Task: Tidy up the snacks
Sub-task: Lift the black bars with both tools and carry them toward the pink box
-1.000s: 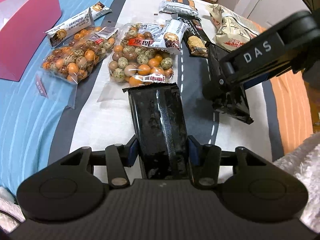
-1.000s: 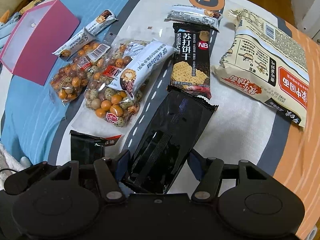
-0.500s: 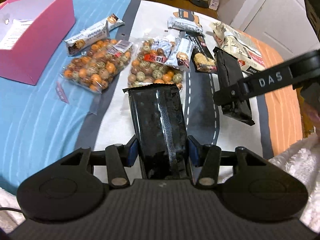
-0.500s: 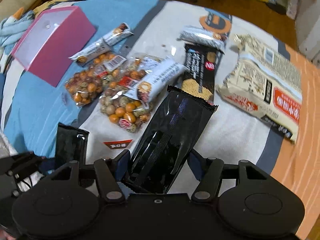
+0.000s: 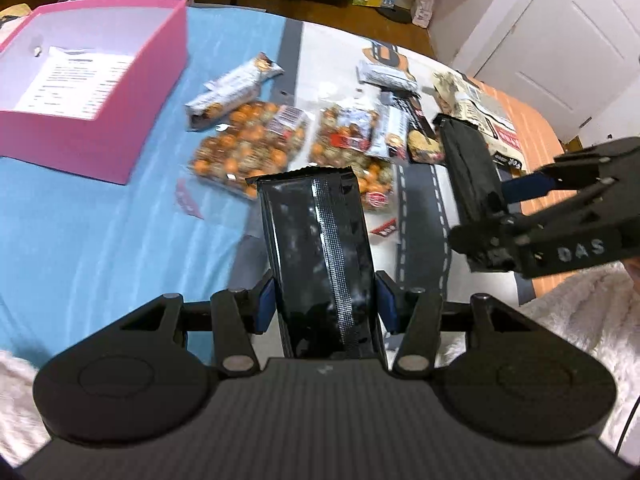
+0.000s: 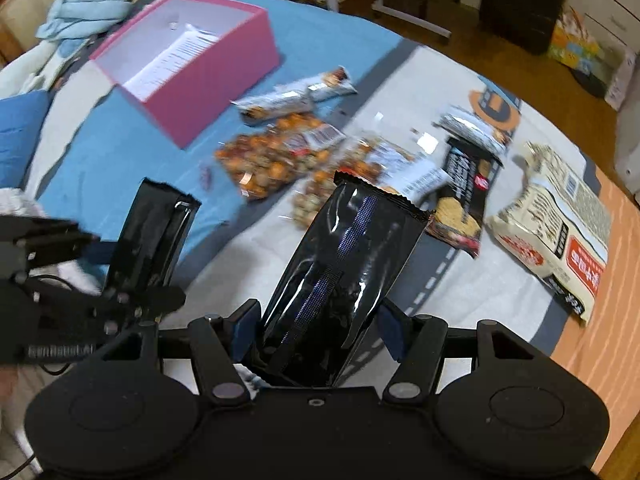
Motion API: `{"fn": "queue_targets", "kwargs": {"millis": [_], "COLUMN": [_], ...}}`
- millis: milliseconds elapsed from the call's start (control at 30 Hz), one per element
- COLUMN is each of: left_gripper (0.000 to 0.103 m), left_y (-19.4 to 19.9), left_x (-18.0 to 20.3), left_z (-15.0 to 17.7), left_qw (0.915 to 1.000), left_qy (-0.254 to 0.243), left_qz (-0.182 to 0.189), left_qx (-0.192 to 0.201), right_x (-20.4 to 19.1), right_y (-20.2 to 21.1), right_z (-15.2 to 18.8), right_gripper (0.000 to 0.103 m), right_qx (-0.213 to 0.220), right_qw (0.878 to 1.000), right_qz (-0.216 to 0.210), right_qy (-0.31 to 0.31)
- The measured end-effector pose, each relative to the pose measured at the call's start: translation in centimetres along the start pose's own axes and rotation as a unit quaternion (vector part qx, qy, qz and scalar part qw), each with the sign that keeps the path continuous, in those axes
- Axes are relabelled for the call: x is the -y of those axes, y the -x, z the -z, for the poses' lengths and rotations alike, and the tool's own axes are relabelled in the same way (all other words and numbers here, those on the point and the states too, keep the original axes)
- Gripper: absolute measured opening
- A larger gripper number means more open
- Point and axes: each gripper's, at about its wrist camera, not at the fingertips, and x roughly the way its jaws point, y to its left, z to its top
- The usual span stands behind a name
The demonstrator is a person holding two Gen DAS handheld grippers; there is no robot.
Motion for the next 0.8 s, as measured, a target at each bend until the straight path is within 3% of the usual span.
{"fn": "queue_targets", "kwargs": {"millis": [300, 433, 467, 500, 533, 600, 700, 800], "left_gripper": [0.049, 0.049, 0.049, 0.049, 0.049, 0.049, 0.049, 0.049], "left_y": [5.2, 7.2, 7.6, 8.1, 8.5, 8.9, 8.1, 7.1], "left_x": [-5.2, -7.2, -7.6, -8.0, -8.2, -8.8, -9.8, -11.0], "left_z": [-1.7, -2.7, -3.0, -3.3, -3.6, -4.3, -5.2, -5.3], "left_qw": [0.9991, 0.9991, 0.9992, 0.9992, 0.9991, 0.9991, 0.9994, 0.9996], "left_qy": [-0.013, -0.017, -0.018, -0.019, -0.022, -0.026, -0.019, -0.013], "left_qz": [-0.032, -0.028, -0.024, -0.022, -0.021, -0.016, -0.019, -0.02], "left_qx": [0.025, 0.028, 0.027, 0.028, 0.03, 0.029, 0.02, 0.015], "right_x": [-4.7, -7.0, -7.6, -8.2, -8.7, -9.4, -9.6, -8.6], "right_y": [2.1, 2.3, 2.3, 2.3, 2.2, 1.5, -1.0, -3.8], "right_z": [-2.1, -3.4, -3.8, -4.2, -4.7, -5.9, -7.2, -7.7], "right_gripper": [0.068, 0.066, 0.063, 0.051, 0.048, 0.047, 0.041, 0.041], "right_qx": [0.027, 0.027, 0.027, 0.028, 0.026, 0.026, 0.013, -0.003], "right_qw": [0.999, 0.998, 0.997, 0.997, 0.997, 0.996, 0.997, 0.998], "right_qz": [-0.028, -0.037, -0.037, -0.035, -0.038, -0.05, -0.022, -0.027], "right_qy": [0.031, 0.051, 0.058, 0.065, 0.068, 0.071, 0.074, 0.057]}}
